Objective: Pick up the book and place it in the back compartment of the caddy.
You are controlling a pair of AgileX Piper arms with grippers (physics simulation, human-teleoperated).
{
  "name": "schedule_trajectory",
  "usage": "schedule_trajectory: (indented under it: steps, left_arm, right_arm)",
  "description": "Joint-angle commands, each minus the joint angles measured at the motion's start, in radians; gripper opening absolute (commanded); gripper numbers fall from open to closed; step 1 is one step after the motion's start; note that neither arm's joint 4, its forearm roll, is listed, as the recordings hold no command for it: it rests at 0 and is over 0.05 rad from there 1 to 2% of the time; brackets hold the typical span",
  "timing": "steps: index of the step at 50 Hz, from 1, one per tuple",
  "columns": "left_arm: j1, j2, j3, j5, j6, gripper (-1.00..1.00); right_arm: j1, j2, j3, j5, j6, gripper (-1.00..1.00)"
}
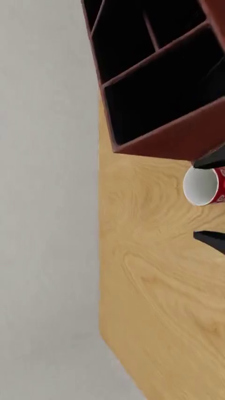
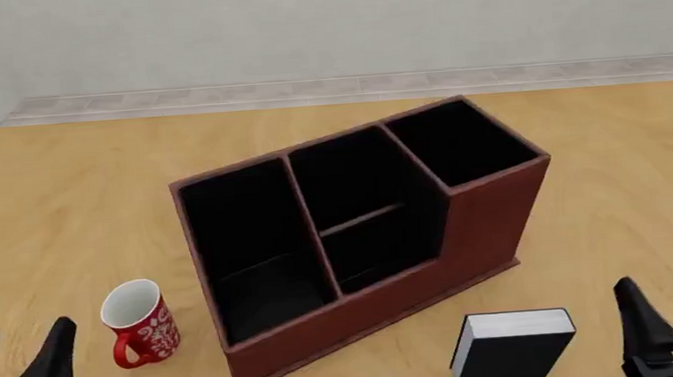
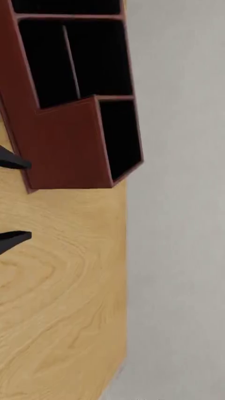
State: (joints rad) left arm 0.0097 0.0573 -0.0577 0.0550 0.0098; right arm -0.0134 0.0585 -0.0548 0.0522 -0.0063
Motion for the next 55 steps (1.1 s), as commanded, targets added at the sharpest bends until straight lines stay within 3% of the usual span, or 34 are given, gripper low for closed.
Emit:
schedule_trajectory:
  steps: [1,3,4,6,7,8,11,16,24,27,29,32,36,41,44,47,50,51,55]
  left_arm:
    - [-0.034,-0.033,0.034,-0.051,-0.024,1.00]
    - [-0.049,-0.035,0.028,-0.042,0.013,1.00]
    - [-0.056,-0.031,0.023,-0.034,-0.048,1.00]
    - [-0.061,-0.034,0.011,-0.018,-0.038,1.00]
    - [-0.074,-0.046,0.001,0.001,-0.112,1.00]
    - [-0.093,-0.054,-0.041,0.032,-0.138,1.00]
    - [-0.130,-0.056,-0.073,0.058,-0.080,1.00]
    - [-0.172,-0.049,-0.129,0.103,-0.125,1.00]
    - [-0.273,0.049,-0.163,0.046,-0.148,1.00]
    - [-0.346,0.102,-0.212,0.050,-0.187,1.00]
    - [-0.402,0.129,-0.230,0.036,-0.168,1.00]
    - [-0.446,0.200,-0.254,-0.005,-0.193,1.00]
    - [-0.527,0.362,-0.249,-0.154,-0.231,1.00]
    - [-0.640,0.571,-0.265,-0.311,-0.197,1.00]
    - [-0.666,0.649,-0.269,-0.369,-0.196,1.00]
    - [-0.704,0.731,-0.282,-0.439,-0.152,1.00]
    - [-0.737,0.795,-0.291,-0.492,-0.193,1.00]
    - [-0.754,0.819,-0.299,-0.505,-0.154,1.00]
    - [-0.794,0.923,-0.312,-0.562,-0.105,1.00]
  right_arm:
    - [-0.007,-0.042,0.054,-0.061,0.012,1.00]
    - [-0.006,-0.043,0.054,-0.059,0.011,1.00]
    - [-0.003,-0.044,0.054,-0.056,0.006,1.00]
    - [-0.002,-0.046,0.054,-0.054,0.001,1.00]
    - [-0.002,-0.049,0.054,-0.055,0.005,1.00]
    - [-0.004,-0.052,0.054,-0.054,0.002,1.00]
    - [-0.007,-0.058,0.053,-0.069,-0.012,1.00]
    - [-0.013,-0.058,0.054,-0.076,-0.006,1.00]
    - [-0.007,-0.058,0.054,-0.075,-0.008,1.00]
    - [-0.004,-0.058,0.054,-0.076,-0.008,1.00]
    - [-0.002,-0.058,0.055,-0.075,-0.009,1.00]
    - [0.000,-0.058,0.055,-0.075,-0.009,1.00]
    - [0.001,-0.058,0.055,-0.077,-0.009,1.00]
    - [-0.010,-0.058,0.055,-0.076,0.010,1.00]
    - [-0.011,-0.058,0.055,-0.077,0.006,1.00]
    - [-0.011,-0.058,0.055,-0.076,0.009,1.00]
    - [-0.011,-0.058,0.055,-0.077,0.009,1.00]
    - [-0.012,-0.058,0.055,-0.078,0.008,1.00]
    - [-0.015,-0.058,0.055,-0.077,0.011,1.00]
